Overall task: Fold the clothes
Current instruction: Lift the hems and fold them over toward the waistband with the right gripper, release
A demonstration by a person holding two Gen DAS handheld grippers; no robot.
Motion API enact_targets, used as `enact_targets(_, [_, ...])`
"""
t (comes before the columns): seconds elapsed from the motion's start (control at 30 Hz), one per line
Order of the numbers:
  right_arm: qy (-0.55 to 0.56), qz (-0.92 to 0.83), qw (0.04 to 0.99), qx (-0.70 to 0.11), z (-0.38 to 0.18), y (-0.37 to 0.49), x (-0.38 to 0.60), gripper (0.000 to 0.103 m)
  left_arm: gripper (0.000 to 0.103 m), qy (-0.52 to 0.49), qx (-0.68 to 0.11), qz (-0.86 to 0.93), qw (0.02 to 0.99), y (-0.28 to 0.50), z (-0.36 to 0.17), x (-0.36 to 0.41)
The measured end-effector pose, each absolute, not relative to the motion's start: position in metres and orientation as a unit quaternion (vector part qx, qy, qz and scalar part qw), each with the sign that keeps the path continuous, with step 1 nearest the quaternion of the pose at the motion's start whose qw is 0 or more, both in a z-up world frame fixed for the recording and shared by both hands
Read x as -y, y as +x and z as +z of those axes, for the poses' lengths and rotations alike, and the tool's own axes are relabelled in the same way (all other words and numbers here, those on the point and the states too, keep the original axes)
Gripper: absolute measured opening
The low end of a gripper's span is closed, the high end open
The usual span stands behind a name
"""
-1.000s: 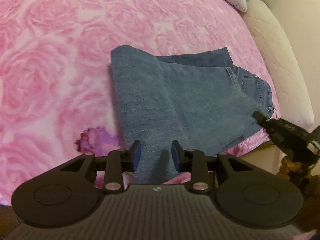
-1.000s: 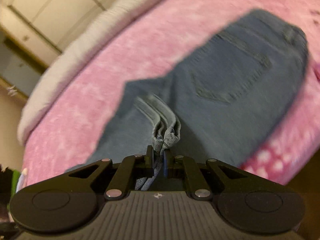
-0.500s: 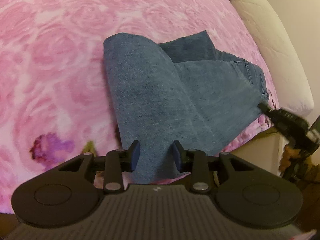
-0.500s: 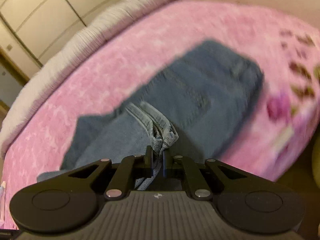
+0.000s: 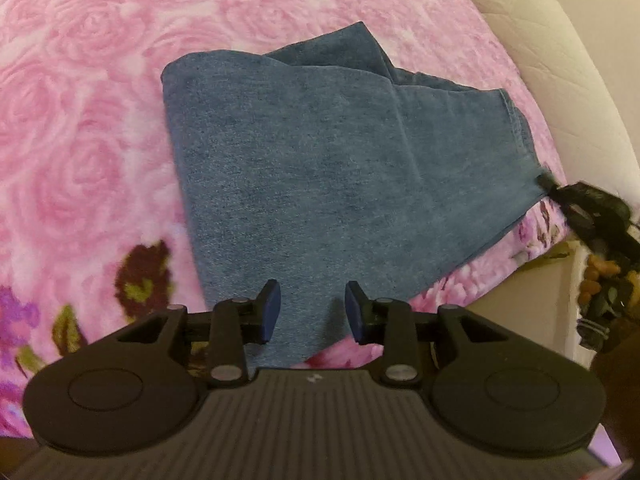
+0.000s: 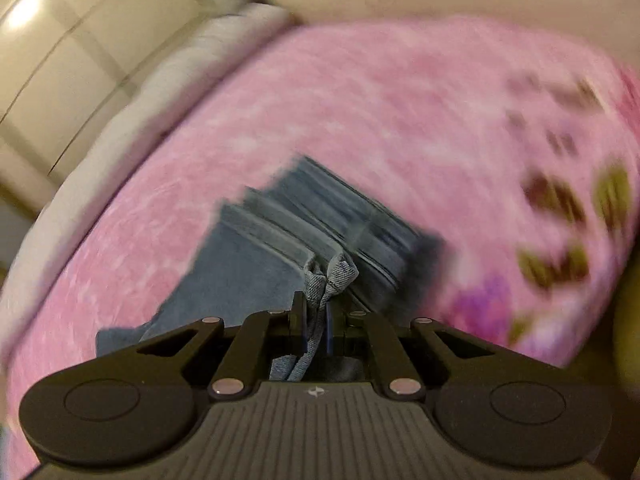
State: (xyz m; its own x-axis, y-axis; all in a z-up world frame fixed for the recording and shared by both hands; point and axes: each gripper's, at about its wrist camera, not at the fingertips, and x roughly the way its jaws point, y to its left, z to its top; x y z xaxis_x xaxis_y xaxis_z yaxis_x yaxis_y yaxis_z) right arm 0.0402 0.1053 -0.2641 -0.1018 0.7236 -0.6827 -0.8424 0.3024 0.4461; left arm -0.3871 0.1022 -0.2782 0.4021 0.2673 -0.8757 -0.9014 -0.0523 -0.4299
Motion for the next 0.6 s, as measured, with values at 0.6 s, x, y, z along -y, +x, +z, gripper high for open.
enact_targets(0.6, [-0.111, 0.564, 0.696, -0.429, -0.257, 0.075, -0.108, 0.036, 0.03, -0.535, -0.322, 0.515, 0.587, -0.371, -0.275, -0.11])
